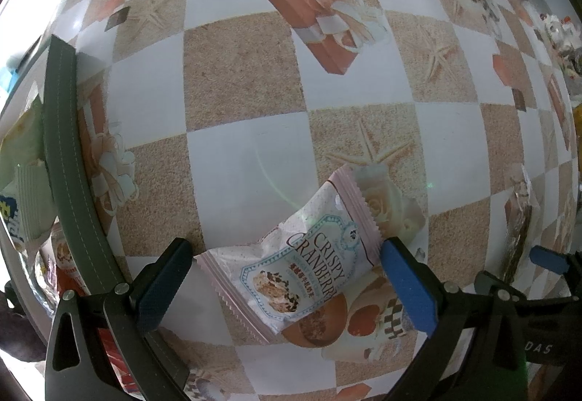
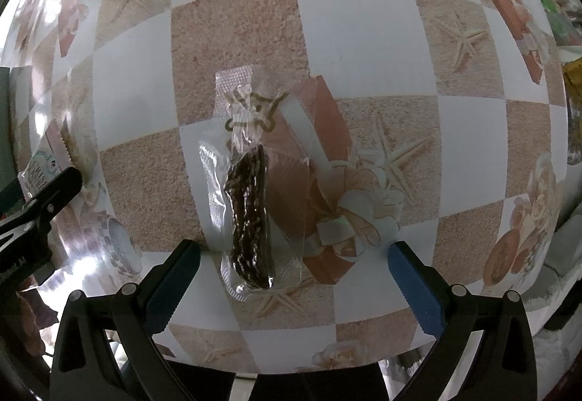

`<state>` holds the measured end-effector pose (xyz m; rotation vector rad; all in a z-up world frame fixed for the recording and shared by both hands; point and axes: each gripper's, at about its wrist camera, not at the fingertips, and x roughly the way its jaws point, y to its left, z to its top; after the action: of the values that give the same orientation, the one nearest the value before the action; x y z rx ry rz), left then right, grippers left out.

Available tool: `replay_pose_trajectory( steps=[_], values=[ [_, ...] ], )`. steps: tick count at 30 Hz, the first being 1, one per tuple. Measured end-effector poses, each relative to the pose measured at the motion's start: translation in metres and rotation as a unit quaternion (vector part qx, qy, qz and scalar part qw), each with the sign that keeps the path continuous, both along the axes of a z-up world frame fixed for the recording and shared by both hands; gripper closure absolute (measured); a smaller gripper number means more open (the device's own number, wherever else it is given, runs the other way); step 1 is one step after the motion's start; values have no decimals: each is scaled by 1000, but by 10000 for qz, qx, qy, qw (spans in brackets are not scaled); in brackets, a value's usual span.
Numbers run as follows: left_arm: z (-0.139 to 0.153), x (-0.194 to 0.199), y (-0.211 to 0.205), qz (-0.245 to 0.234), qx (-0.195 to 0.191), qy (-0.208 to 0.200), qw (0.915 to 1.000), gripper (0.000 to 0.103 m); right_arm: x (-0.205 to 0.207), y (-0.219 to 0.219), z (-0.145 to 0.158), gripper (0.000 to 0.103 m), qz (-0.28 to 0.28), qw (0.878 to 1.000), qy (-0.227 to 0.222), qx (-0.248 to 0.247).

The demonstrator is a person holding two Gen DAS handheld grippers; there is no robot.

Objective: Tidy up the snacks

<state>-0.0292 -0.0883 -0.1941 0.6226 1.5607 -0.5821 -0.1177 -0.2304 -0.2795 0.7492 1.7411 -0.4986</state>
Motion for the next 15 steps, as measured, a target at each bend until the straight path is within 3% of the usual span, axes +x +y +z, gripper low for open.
replay_pose_trajectory(
  steps=[4,8,10,13,14,15],
  values=[
    [1,-2,-10,-388,159,-36,9991,1,0,1,-2,0,67,9998,118,138],
    [8,-5,-16,-560,50,-16,9984,19,4,0,-1,4,177,9995,173,176],
    [13,-6,-19,-636,-10,-105,9979,29,5,-2,3,13,164,9997,139,146],
    [18,0,-20,-637,-141,-69,9978,42,11,-5,14,46,306,9995,12,12],
    [20,4,-20,-566,-196,6,9982,46,13,-5,18,65,376,9993,-25,-25],
    [21,7,-19,-501,-240,64,9984,49,16,-6,20,65,415,9991,-61,-20]
  ],
)
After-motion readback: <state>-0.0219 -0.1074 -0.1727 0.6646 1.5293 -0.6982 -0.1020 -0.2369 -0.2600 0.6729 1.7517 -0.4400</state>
